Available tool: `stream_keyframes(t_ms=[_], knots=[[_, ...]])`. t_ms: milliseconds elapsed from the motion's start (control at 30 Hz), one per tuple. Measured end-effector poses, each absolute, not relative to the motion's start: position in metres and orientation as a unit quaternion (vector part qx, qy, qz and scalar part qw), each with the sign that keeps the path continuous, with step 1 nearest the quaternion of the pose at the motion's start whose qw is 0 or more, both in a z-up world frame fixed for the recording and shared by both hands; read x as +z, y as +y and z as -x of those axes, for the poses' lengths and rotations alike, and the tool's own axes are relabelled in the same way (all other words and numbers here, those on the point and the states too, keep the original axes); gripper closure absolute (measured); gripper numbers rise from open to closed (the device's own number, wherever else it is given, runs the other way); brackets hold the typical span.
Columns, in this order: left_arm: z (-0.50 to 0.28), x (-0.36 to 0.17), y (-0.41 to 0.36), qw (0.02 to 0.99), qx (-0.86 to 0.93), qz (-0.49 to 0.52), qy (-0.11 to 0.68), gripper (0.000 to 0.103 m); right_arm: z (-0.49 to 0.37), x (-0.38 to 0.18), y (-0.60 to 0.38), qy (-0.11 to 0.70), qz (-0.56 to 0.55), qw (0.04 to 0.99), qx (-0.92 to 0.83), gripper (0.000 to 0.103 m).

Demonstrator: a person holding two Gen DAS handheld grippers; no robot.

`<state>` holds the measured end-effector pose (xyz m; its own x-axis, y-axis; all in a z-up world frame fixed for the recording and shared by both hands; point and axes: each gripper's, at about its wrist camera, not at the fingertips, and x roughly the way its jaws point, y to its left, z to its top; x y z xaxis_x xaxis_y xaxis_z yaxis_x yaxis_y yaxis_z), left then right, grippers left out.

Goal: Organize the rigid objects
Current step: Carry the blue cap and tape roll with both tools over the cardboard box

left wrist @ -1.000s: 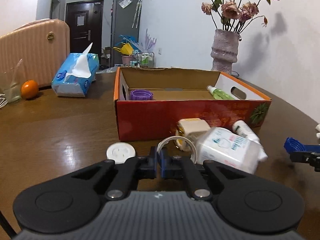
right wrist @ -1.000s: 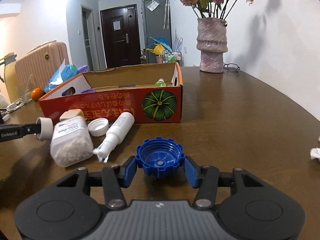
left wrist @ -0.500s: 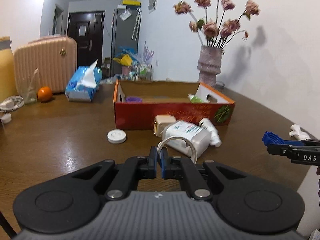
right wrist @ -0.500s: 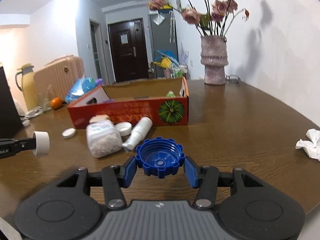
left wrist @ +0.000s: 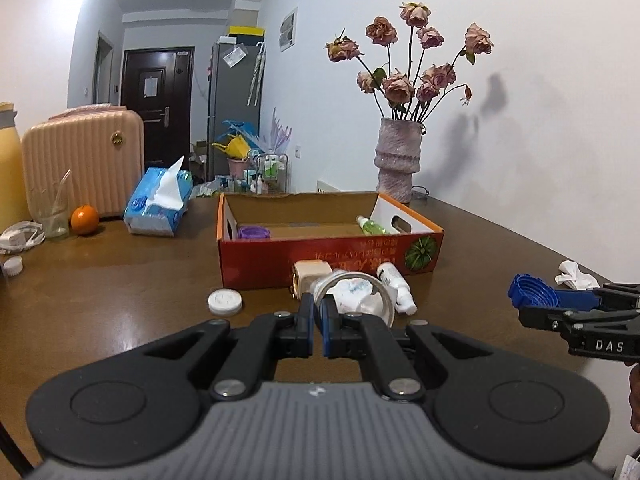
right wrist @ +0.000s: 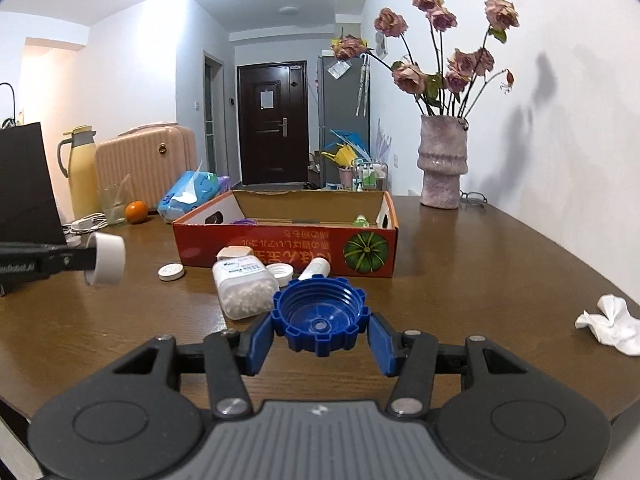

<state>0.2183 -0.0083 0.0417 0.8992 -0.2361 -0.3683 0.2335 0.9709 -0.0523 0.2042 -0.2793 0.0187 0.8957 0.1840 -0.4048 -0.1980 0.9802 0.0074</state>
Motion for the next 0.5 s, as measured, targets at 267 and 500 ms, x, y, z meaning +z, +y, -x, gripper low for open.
stream_keyframes(t_ms=[267, 500], knots=[[-0.294, 0.075, -0.003, 0.976, -0.142, 0.003, 0.167, 0.098, -0.263, 0.035, -0.265, 0.186, 0.077, 0.972, 0.118, 0.052], [-0.422, 0.084, -0.007, 0.961, -0.155, -0.008, 0.227, 0.098, -0.376, 0.055, -0.249, 0.189, 0.126, 0.963, 0.144, 0.052]])
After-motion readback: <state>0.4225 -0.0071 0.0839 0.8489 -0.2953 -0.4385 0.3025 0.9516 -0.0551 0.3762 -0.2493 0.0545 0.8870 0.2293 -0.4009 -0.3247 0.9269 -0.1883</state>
